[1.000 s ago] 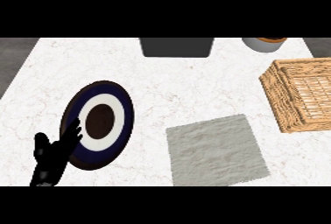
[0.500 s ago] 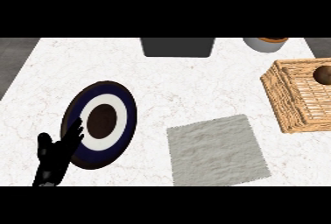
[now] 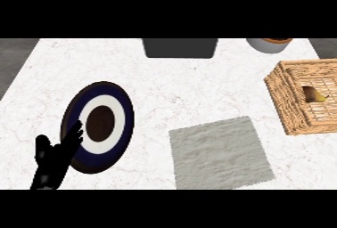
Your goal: Pick the pear from the placemat and place it in the basket
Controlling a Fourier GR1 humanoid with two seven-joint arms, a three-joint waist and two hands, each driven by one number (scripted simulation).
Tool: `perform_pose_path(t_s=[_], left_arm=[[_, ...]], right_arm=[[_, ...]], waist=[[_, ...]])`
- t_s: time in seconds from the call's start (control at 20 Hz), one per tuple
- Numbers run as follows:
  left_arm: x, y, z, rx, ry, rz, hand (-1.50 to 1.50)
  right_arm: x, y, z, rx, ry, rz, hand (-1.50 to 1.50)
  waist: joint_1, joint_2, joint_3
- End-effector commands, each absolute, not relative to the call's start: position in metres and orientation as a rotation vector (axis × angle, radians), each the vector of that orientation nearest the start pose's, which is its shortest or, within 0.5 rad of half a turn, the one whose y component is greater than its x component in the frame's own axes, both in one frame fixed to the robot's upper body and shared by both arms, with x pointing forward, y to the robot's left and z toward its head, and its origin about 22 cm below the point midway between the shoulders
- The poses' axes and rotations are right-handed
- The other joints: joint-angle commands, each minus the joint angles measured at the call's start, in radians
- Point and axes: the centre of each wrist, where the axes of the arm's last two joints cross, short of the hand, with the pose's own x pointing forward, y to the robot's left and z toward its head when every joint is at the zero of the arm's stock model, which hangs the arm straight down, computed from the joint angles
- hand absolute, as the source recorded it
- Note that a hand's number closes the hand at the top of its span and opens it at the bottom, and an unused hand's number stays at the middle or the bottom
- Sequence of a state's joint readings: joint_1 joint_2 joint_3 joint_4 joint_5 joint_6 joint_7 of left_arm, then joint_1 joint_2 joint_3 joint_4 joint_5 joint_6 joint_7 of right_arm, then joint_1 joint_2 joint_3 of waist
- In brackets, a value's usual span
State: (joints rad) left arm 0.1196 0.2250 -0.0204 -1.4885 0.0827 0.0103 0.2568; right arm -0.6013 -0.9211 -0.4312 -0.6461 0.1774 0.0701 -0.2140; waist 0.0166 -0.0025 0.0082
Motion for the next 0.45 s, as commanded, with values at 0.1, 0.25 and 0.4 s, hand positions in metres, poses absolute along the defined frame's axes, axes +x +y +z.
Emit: perform_pose_path(t_s=[0.1,0.25,0.4], left_arm=[[0.209,0.304,-0.042,0.151,-1.03,-0.031,0.0],[0.203,0.308,-0.048,0.144,-1.023,-0.037,0.0],[0.207,0.3,-0.04,0.156,-1.022,-0.036,0.0]], right_arm=[[0.28,-0.574,0.206,-0.923,-1.515,-0.063,-1.5],[0.251,-0.598,0.2,-0.973,-1.497,-0.123,-1.5],[0.231,-0.613,0.206,-0.982,-1.45,-0.118,-1.5]], waist=[[-0.006,0.009,-0.007],[-0.005,0.012,-0.006],[0.003,0.012,-0.005]])
